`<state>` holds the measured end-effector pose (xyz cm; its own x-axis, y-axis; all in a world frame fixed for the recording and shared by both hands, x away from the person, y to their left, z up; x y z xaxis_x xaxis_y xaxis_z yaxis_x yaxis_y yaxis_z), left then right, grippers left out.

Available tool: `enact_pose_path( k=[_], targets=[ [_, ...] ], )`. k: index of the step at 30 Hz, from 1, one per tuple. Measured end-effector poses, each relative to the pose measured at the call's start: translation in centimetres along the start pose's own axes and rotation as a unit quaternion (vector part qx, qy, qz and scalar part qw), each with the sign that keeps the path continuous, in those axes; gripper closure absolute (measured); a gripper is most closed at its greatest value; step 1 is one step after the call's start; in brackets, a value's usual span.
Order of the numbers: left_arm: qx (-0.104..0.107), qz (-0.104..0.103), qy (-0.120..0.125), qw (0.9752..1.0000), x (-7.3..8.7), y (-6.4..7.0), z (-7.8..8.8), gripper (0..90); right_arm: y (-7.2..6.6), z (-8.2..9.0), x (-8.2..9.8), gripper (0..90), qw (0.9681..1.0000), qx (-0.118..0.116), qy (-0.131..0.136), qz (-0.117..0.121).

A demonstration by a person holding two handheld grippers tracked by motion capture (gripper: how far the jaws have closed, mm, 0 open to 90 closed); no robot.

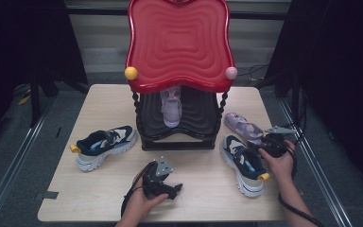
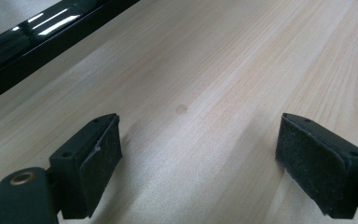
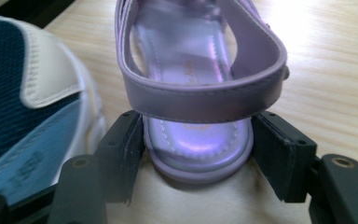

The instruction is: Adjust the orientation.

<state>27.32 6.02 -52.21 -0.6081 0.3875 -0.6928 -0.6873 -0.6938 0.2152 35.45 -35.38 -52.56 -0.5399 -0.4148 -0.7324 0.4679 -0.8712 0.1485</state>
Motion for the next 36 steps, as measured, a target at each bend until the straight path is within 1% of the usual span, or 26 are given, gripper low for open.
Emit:
enact_pose_path(
  k=[1, 2, 4, 5, 6, 8, 11, 17, 19, 27, 28, 29, 32, 35, 36],
  targets=[
    [0.0, 0.0, 0.0, 1.0, 0.0, 0.0, 0.0, 13.6, -0.1, 0.0, 0.0, 36.0, 1.0, -0.004, 0.0, 0.0],
    [0.0, 0.0, 0.0, 1.0, 0.0, 0.0, 0.0, 13.6, 0.0, 0.0, 0.0, 32.5, 1.0, -0.006, 0.002, 0.002],
    [-0.001, 0.0, -0.001, 1.0, 0.0, 0.0, 0.0, 13.6, 0.1, -0.2, -0.1, 25.1, 1.0, 0.0, -0.001, 0.001],
    [-0.001, 0.0, -0.001, 1.0, 0.0, 0.0, 0.0, 13.6, 0.2, -0.3, -0.2, 24.6, 1.0, 0.0, -0.001, -0.002],
    [-0.001, 0.0, -0.002, 1.0, 0.0, 0.0, 0.0, 13.6, 0.4, -0.5, -0.3, 24.5, 1.0, -0.002, 0.006, 0.0],
    [-0.001, 0.0, -0.001, 1.0, 0.0, 0.0, 0.0, 13.6, 0.5, -0.7, -0.5, 22.6, 1.0, -0.003, 0.001, -0.004],
    [-0.001, 0.0, -0.001, 1.0, 0.0, 0.0, 0.0, 13.6, 0.7, -1.2, -0.8, 22.2, 0.9999, -0.008, -0.003, -0.007],
    [-0.001, -0.001, -0.001, 1.0, 0.0, 0.0, 0.0, 13.6, 0.8, -2.1, -1.5, 20.1, 0.9999, -0.008, -0.007, -0.001],
    [-0.002, -0.002, -0.001, 1.0, 0.0, 0.0, 0.0, 13.6, 0.6, -2.2, -1.6, 21.1, 0.9998, 0.0, -0.014, 0.015],
    [0.0, -0.001, -0.001, 1.0, 0.0, 0.0, 0.0, 13.6, 0.4, -2.3, -1.8, 25.0, 0.9998, 0.002, -0.012, 0.014],
    [-0.002, -0.003, -0.002, 1.0, 0.0, 0.0, 0.0, 13.6, 0.4, -2.3, -1.8, 26.1, 0.9998, 0.002, -0.012, 0.015],
    [0.0, 0.0, 0.0, 1.0, 0.0, 0.0, 0.0, 13.6, 0.3, -2.3, -1.8, 28.2, 0.9998, -0.001, -0.01, 0.017],
    [0.0, 0.0, 0.0, 1.0, 0.0, 0.0, 0.0, 13.6, 0.2, -2.2, -1.8, 33.0, 0.9997, -0.007, -0.004, 0.024],
    [-0.001, -0.001, -0.002, 1.0, 0.0, 0.0, 0.0, 13.6, 0.1, -2.1, -1.7, 36.5, 0.9996, -0.012, -0.001, 0.025],
    [0.0, 0.0, 0.0, 1.0, 0.0, 0.0, 0.0, 13.6, 0.1, -2.1, -1.7, 36.8, 0.9997, -0.01, -0.002, 0.023]
  ],
)
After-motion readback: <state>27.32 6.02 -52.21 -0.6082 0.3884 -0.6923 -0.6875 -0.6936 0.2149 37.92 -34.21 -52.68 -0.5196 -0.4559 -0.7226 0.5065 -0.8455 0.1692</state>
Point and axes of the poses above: each handheld gripper's, and its own axes: z roughly backward along the jaws, x roughly out of its underside, y roughly to its right, the point moved 2 cm from there along -z, roughly forward along the jaws, and after that the axes turned 15 degrees about z, right-handed, at the moved point
